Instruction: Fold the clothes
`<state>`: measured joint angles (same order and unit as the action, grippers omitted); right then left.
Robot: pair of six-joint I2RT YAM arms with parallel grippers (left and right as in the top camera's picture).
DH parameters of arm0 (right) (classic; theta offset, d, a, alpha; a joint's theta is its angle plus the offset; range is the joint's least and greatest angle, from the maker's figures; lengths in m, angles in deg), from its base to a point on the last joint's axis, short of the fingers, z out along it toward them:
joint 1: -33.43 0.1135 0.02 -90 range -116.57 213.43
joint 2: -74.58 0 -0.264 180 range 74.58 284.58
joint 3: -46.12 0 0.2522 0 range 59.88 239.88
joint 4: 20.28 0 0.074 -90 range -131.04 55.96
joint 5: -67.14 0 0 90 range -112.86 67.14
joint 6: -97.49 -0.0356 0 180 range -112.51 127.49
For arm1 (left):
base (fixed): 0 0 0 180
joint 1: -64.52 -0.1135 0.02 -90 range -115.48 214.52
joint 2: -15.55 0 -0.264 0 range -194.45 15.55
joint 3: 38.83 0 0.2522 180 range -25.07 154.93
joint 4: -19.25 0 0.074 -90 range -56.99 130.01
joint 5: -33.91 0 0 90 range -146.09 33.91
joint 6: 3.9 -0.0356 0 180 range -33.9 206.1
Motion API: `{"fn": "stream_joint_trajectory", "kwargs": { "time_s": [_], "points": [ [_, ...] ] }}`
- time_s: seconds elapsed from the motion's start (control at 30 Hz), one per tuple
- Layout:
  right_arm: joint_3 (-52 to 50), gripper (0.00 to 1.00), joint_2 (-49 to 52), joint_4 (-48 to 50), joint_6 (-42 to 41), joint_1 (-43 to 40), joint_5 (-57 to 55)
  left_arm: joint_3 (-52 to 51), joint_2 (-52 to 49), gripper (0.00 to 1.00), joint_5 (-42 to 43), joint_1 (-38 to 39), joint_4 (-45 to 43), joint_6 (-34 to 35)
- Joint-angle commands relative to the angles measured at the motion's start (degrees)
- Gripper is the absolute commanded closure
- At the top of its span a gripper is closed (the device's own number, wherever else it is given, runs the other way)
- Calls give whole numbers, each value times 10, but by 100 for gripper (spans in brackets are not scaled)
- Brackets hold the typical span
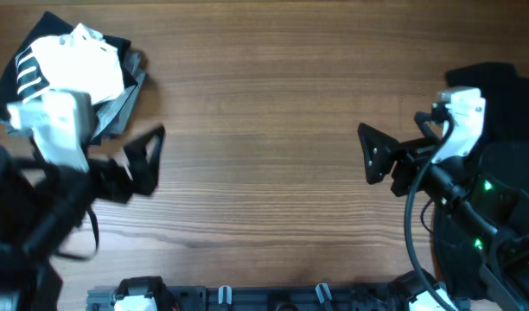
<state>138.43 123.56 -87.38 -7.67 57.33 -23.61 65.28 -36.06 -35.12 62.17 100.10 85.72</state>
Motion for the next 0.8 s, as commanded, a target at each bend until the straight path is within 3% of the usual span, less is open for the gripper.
{"fn": "stream_joint_trajectory", "kwargs": {
  "time_s": [0.0,0.43,0.57,0.77],
  "points": [
    [2,0,-4,-6,15,-1,-25,-1,14,0,-58,47,47,-7],
    [1,0,22,-57,16,-1,11,-1,15,0,-59,55,48,-7],
    [1,0,23,-63,44,-1,-56,-1,15,0,-59,55,48,-7],
    [-116,1,-61,122,141,-38,-33,-1,15,0,-59,55,48,-7]
  ]
}}
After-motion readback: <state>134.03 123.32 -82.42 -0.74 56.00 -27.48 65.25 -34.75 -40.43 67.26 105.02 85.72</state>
